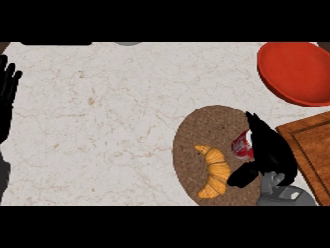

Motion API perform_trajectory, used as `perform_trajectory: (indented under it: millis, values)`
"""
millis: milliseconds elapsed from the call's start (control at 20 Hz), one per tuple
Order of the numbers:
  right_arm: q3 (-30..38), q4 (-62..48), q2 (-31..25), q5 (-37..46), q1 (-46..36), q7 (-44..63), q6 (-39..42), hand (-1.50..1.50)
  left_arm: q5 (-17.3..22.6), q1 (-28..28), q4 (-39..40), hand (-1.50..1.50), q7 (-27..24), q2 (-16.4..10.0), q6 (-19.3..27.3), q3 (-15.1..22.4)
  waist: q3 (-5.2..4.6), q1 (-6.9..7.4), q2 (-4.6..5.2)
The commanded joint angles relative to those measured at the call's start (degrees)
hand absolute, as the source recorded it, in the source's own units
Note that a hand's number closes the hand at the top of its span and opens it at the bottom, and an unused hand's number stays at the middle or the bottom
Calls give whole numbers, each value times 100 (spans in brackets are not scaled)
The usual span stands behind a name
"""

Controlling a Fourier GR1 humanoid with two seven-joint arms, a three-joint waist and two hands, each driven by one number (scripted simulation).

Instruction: Pick the can from the placemat and place it in the bowl

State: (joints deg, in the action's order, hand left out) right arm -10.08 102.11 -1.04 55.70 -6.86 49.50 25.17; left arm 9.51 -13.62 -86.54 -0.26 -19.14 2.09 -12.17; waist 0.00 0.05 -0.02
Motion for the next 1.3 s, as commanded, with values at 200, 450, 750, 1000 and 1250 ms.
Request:
perform_trajectory:
  millis: [200, 450, 750, 1000, 1250]
  values:
    - [134, -394, 93, 91, 80, 211, -194, -150, -111, -23, -144, 0, 139, 133, 33, 12, 0, -6, 0]
    - [261, -486, -222, 46, 312, -341, -453, -150, -280, -173, -214, 0, 348, 241, 173, 147, 2, -17, -2]
    - [122, -947, -345, 438, 1, -850, -1022, 150, -180, -49, 157, 0, -95, 81, -179, -153, 0, -4, 3]
    - [305, -1038, -506, 420, -141, -1172, -1151, 150, 1, 277, -480, 0, 256, 79, -226, -273, 1, 16, -3]
    - [1858, -982, -2397, -587, 592, -2715, -737, 150, -142, 122, -55, 0, -90, 161, -108, -267, 22, -230, 24]
